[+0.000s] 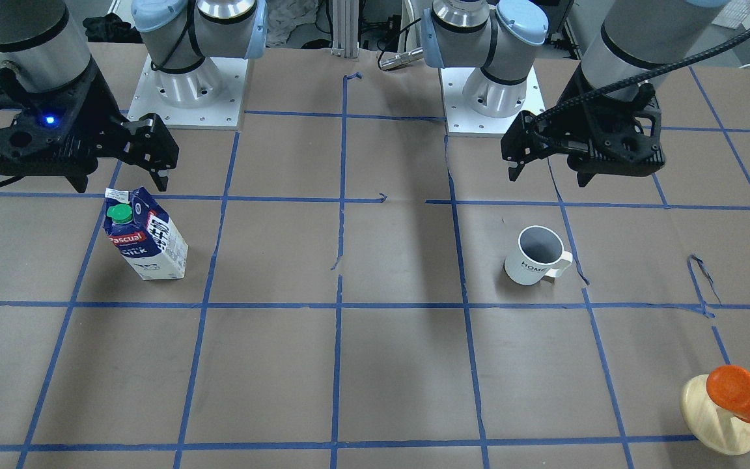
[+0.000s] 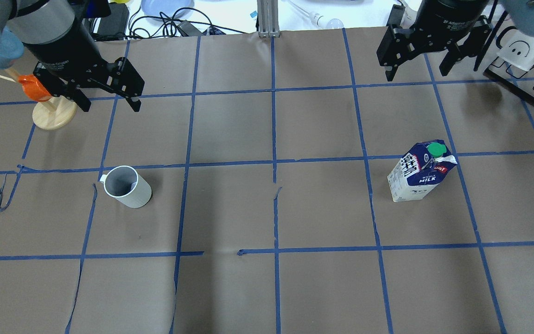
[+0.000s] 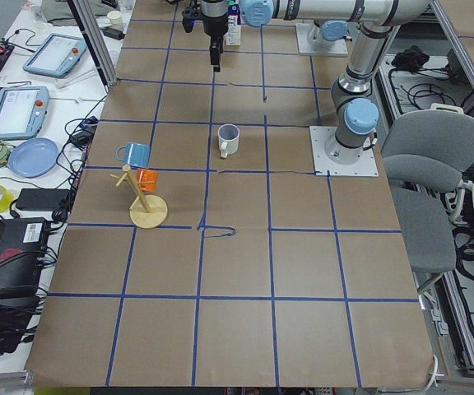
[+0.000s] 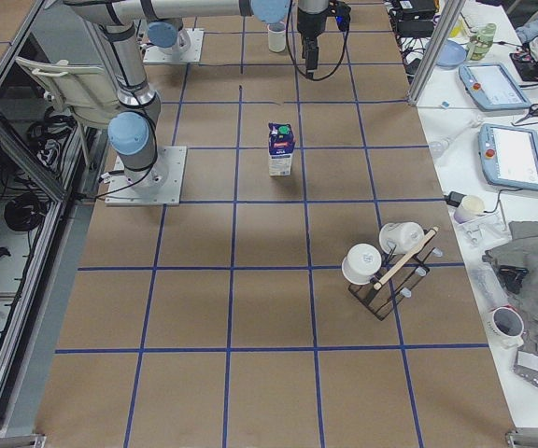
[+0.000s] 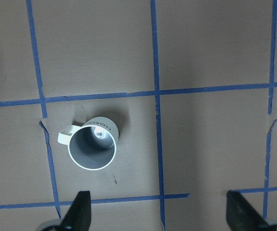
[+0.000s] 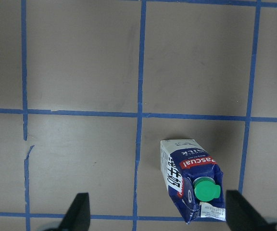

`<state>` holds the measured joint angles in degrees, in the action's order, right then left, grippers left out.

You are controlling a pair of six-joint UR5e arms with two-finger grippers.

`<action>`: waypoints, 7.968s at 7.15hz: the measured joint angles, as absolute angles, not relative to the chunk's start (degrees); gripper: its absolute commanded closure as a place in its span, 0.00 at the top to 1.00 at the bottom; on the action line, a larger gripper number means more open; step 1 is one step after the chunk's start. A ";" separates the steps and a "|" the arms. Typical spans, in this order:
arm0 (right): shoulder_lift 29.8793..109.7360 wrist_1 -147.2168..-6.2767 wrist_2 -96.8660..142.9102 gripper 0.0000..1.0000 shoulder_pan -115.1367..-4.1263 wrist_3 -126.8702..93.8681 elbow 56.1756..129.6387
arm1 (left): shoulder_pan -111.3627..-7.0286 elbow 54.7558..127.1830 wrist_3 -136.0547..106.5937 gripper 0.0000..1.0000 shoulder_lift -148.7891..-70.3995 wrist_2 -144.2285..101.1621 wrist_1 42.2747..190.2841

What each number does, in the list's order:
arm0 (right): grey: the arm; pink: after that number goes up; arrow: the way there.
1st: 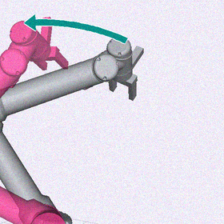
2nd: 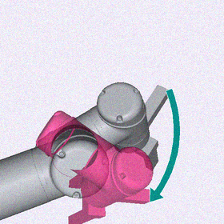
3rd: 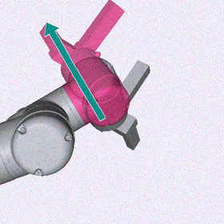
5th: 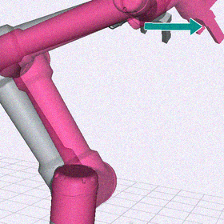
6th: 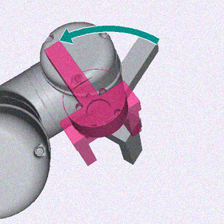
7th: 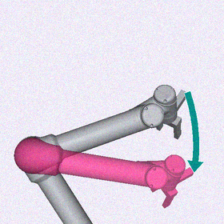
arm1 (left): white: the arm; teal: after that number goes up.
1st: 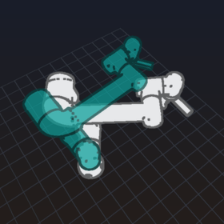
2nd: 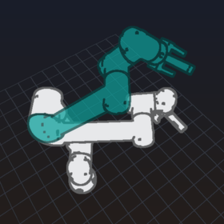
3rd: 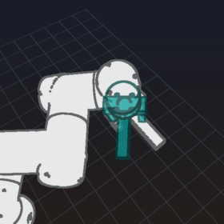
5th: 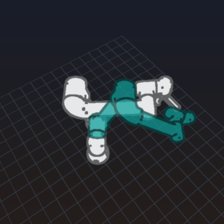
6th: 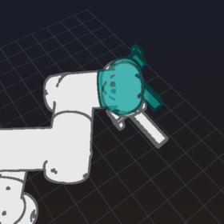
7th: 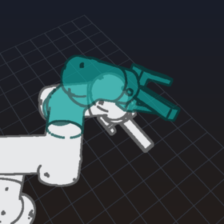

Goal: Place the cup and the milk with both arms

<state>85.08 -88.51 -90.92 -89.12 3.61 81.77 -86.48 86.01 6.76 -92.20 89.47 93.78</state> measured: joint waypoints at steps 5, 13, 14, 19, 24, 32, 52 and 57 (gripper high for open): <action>85.08 -88.54 -91.05 1.00 -89.11 3.77 81.85 | -86.45 86.04 6.75 1.00 -92.17 89.70 93.82; 85.01 -88.50 -90.90 1.00 -88.95 3.70 82.18 | -86.16 87.36 6.77 1.00 -91.84 90.13 93.84; 85.02 -88.51 -90.89 1.00 -88.95 3.70 82.18 | -86.18 87.36 6.77 1.00 -91.80 90.47 93.81; 84.99 -88.51 -90.88 1.00 -88.95 3.69 82.18 | -86.13 87.45 6.70 1.00 -91.76 90.70 93.76; 85.04 -88.51 -90.82 1.00 -88.87 3.67 82.16 | -86.01 87.70 6.77 1.00 -91.39 90.55 93.99; 84.83 -88.37 -90.94 1.00 -88.39 3.85 82.28 | -74.85 91.35 6.21 1.00 -93.58 90.97 90.81; 84.80 -87.87 -90.86 1.00 -88.35 3.84 82.35 | -68.42 110.27 -6.99 0.00 -104.41 82.37 71.22; 84.62 -87.57 -91.07 1.00 -86.54 4.47 82.62 | -78.80 93.92 -21.52 0.00 -105.17 81.99 73.63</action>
<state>84.62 -87.57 -91.07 -86.54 4.47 82.62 -78.80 93.92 -21.52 -105.17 81.99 73.63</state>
